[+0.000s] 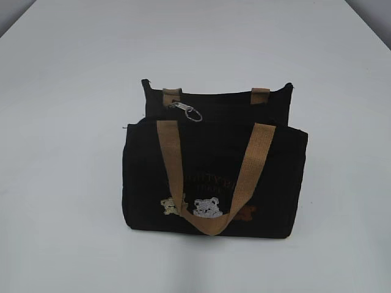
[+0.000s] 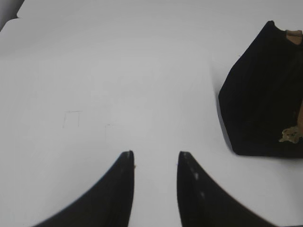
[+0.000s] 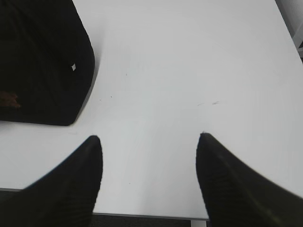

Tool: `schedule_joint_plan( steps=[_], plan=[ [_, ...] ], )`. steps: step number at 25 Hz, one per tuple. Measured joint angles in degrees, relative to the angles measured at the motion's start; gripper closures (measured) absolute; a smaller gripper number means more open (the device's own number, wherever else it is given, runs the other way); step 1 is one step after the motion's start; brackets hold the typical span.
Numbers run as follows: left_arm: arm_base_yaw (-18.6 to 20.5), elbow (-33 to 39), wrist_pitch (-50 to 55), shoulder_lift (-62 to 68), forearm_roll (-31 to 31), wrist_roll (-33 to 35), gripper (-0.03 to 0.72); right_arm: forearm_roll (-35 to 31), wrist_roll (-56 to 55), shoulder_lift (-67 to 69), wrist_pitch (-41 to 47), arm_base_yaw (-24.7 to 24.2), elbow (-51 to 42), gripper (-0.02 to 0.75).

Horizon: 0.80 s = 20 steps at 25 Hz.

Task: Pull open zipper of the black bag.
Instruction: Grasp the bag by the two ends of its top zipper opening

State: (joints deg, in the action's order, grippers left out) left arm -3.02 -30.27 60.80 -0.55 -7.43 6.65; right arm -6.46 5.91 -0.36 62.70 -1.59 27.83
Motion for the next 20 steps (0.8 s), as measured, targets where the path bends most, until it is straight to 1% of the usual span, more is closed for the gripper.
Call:
schedule_joint_plan(
  steps=[20],
  plan=[
    [0.0, 0.0, 0.0, 0.0, 0.0, 0.0, 0.450, 0.0, 0.0, 0.0, 0.0, 0.0, 0.0, 0.253]
  ],
)
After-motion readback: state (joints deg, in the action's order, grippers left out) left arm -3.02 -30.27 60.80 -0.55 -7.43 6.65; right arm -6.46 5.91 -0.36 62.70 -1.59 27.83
